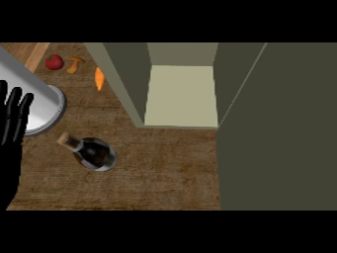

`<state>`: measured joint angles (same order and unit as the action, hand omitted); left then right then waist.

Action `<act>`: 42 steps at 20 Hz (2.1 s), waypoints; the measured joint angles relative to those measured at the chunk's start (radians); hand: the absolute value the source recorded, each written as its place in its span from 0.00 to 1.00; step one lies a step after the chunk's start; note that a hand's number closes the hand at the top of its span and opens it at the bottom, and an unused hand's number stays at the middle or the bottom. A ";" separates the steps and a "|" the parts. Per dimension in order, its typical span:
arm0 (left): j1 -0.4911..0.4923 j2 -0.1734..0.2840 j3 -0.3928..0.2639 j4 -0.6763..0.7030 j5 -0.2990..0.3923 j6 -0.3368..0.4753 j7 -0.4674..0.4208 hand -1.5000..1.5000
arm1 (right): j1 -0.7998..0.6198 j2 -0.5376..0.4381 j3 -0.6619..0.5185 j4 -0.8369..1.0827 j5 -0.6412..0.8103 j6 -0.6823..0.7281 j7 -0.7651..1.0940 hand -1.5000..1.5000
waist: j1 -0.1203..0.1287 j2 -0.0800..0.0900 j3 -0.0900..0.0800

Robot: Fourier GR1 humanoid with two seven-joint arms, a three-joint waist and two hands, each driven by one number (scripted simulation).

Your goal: Pick up the wine, place it into the cabinet and close the cabinet

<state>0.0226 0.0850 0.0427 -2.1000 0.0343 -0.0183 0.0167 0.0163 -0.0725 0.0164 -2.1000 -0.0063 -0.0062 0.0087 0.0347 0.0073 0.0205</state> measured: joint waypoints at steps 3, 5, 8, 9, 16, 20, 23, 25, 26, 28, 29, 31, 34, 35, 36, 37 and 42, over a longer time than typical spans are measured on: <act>-0.043 0.021 0.026 0.042 0.004 -0.012 -0.014 0.00 | 0.010 -0.005 -0.002 -0.015 -0.013 0.015 -0.001 0.00 | -0.020 -0.004 -0.011; -0.102 0.038 0.036 0.084 0.000 -0.019 -0.021 0.00 | 0.044 -0.009 -0.004 -0.052 -0.018 0.027 -0.014 0.00 | -0.031 -0.005 -0.015; -0.136 0.006 0.036 0.144 0.087 -0.037 0.012 0.00 | 0.080 -0.034 0.026 -0.075 -0.072 0.091 0.023 0.00 | -0.043 -0.005 -0.018; -0.143 -0.005 0.037 0.156 0.124 -0.041 0.037 0.00 | 0.093 -0.040 0.039 -0.080 -0.093 0.112 0.038 0.00 | -0.045 -0.005 -0.019; -0.202 -0.052 0.027 0.187 0.237 -0.014 0.159 0.00 | 0.158 -0.090 0.023 -0.185 -0.246 0.195 0.165 0.00 | -0.043 -0.008 -0.020; -0.208 -0.056 0.004 0.177 0.251 0.019 0.191 0.00 | 0.185 -0.106 -0.022 -0.198 -0.298 0.245 0.173 0.00 | -0.040 -0.008 -0.020; -0.214 -0.058 -0.004 0.157 0.250 0.036 0.210 0.00 | 0.180 -0.090 -0.005 -0.248 -0.295 0.229 0.231 0.00 | -0.039 -0.008 -0.020; -0.217 -0.064 -0.015 0.155 0.238 0.048 0.208 0.00 | 0.157 -0.088 -0.017 -0.261 -0.301 0.216 0.265 0.00 | -0.038 -0.008 -0.020; -0.216 -0.064 -0.016 0.145 0.240 0.053 0.218 0.00 | 0.159 -0.088 -0.028 -0.261 -0.310 0.224 0.270 0.00 | -0.038 -0.008 -0.021; -0.208 -0.069 -0.038 0.127 0.226 0.072 0.225 0.00 | 0.141 -0.079 -0.020 -0.261 -0.301 0.219 0.289 0.00 | -0.037 -0.008 -0.020; -0.212 -0.067 -0.038 0.129 0.224 0.075 0.226 0.00 | 0.132 -0.082 -0.033 -0.259 -0.310 0.223 0.296 0.00 | -0.037 -0.008 -0.021; -0.201 -0.067 -0.047 0.113 0.218 0.076 0.233 0.00 | 0.122 -0.082 -0.040 -0.263 -0.313 0.229 0.313 0.00 | -0.037 -0.008 -0.021; -0.210 -0.062 -0.050 0.100 0.217 0.091 0.256 0.00 | 0.103 -0.071 -0.029 -0.266 -0.300 0.218 0.338 0.00 | -0.036 -0.008 -0.021; -0.196 -0.061 -0.048 0.098 0.220 0.084 0.246 0.00 | 0.087 -0.077 -0.049 -0.261 -0.313 0.217 0.350 0.00 | -0.036 -0.008 -0.020; -0.199 -0.061 -0.049 0.090 0.214 0.093 0.256 0.00 | 0.089 -0.079 -0.054 -0.267 -0.317 0.219 0.359 0.00 | -0.036 -0.008 -0.021; -0.205 -0.061 -0.047 0.091 0.211 0.100 0.261 0.00 | 0.087 -0.080 -0.059 -0.269 -0.318 0.221 0.366 0.00 | -0.037 -0.008 -0.020; -0.141 -0.057 -0.053 0.064 0.200 0.091 0.251 0.00 | 0.105 -0.068 -0.073 -0.260 -0.326 0.253 0.350 0.00 | -0.036 -0.008 -0.020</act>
<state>-0.1186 0.0285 -0.0102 -2.0356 0.2340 0.0730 0.2673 0.1209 -0.1404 -0.0562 -2.3601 -0.3324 0.2472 0.3589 -0.0016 -0.0010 0.0002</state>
